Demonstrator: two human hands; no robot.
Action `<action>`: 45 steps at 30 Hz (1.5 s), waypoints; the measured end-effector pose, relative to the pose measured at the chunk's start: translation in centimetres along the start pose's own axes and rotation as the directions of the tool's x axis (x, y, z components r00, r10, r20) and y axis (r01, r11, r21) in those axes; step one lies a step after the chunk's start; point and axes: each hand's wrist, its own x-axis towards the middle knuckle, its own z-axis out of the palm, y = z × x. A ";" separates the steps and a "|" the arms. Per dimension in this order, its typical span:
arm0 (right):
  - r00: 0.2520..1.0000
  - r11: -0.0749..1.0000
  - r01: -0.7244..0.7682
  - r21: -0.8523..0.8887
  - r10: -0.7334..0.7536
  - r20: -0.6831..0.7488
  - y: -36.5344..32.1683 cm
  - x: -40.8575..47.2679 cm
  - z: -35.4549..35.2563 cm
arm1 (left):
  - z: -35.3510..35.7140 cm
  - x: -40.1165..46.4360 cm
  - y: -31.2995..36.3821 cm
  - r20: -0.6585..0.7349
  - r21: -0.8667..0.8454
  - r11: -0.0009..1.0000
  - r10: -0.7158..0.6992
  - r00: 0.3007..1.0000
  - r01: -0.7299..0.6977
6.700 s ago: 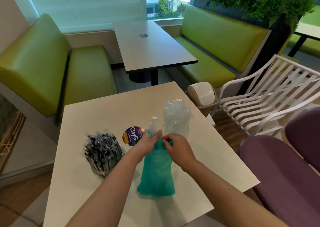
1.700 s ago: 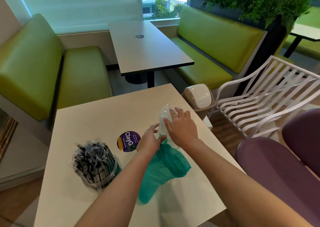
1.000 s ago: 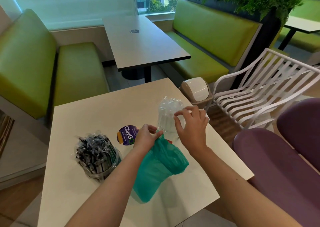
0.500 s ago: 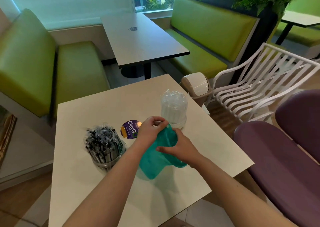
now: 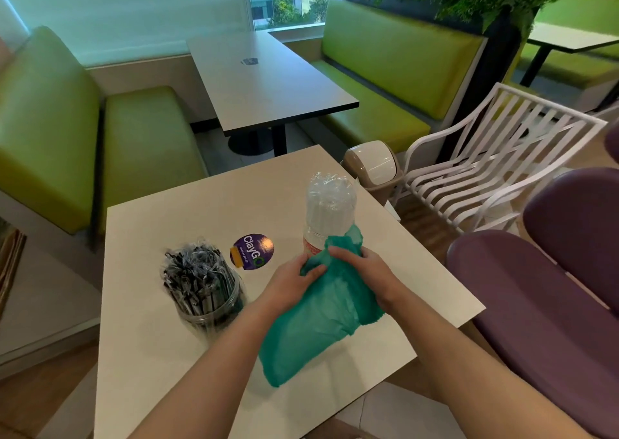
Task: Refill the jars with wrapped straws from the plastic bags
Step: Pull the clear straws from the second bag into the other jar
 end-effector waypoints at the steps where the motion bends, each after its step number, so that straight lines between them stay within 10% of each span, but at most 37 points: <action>1: 1.000 0.998 -0.007 -0.058 0.007 0.002 0.1 0.1 -0.3 | 0.1 0.0 0.0 0.005 0.033 0.999 0.011 1.000 -0.011; 10: 0.920 0.999 0.042 -0.021 -0.047 -0.389 0.1 1.9 -3.8 | 0.6 -0.5 -2.8 -0.014 0.290 0.950 -0.119 0.993 0.118; 18: 0.997 0.953 -0.080 -0.292 0.079 -0.017 0.6 1.5 -3.3 | 1.5 -0.9 -3.3 0.035 0.094 0.991 -0.099 0.995 0.095; 28: 0.978 0.998 -0.058 0.022 0.061 -0.197 0.1 2.0 -5.1 | 0.8 -0.9 -3.7 -0.075 0.042 0.966 -0.251 0.965 0.255; 36: 0.976 0.975 -0.206 -0.080 0.211 0.052 3.6 1.3 -2.8 | 1.1 -1.8 -1.3 0.078 -0.369 0.867 -0.329 0.941 0.334; 45: 0.957 0.952 -0.281 0.120 0.288 -0.044 0.1 1.7 -5.8 | 1.4 -1.3 -3.1 0.169 -0.002 0.962 -0.268 0.948 0.272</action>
